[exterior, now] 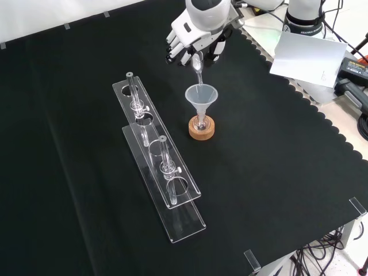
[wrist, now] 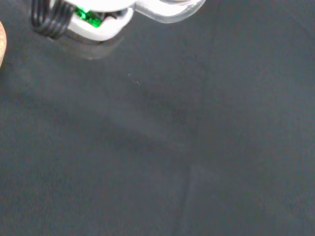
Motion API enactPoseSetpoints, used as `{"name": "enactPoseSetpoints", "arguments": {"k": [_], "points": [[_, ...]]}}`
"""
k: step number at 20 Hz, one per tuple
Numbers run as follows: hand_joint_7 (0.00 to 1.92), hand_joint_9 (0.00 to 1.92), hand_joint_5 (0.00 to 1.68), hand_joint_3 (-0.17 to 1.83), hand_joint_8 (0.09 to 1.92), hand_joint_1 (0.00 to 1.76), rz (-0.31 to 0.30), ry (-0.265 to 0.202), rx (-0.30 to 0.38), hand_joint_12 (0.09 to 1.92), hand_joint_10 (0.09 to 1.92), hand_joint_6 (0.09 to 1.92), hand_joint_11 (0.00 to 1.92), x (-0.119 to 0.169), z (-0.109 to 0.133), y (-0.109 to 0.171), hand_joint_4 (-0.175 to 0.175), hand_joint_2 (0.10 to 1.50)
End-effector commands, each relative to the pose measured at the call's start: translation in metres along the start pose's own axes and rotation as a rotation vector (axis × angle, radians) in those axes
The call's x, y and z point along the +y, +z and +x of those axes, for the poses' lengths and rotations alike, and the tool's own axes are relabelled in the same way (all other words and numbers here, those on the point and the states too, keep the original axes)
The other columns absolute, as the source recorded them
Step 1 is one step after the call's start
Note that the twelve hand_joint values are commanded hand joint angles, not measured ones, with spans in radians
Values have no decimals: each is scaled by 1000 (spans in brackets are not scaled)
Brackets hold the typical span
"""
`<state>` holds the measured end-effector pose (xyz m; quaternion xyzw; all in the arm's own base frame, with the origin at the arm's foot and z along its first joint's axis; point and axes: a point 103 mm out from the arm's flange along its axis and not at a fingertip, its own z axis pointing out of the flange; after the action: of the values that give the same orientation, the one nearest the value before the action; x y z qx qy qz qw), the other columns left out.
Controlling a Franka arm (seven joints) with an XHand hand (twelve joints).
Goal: Pour all the NaCl from the weighing funnel into the round-bottom flask.
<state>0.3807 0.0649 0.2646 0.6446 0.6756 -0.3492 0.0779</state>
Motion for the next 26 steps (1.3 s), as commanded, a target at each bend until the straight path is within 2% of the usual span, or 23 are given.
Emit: {"name": "enactPoseSetpoints", "arguments": {"k": [1, 8, 26], "points": [[451, 833, 1194, 590, 701, 1099, 1, 2, -26, 1079, 454, 785, 791, 0, 1, -2, 175, 723], [451, 833, 1195, 590, 702, 1099, -3, 2, -70, 1077, 451, 784, 793, 0, 4, -5, 175, 723], [444, 831, 1196, 591, 701, 1100, 17, 18, -123, 1072, 444, 783, 795, 0, 5, -9, 175, 722]]}}
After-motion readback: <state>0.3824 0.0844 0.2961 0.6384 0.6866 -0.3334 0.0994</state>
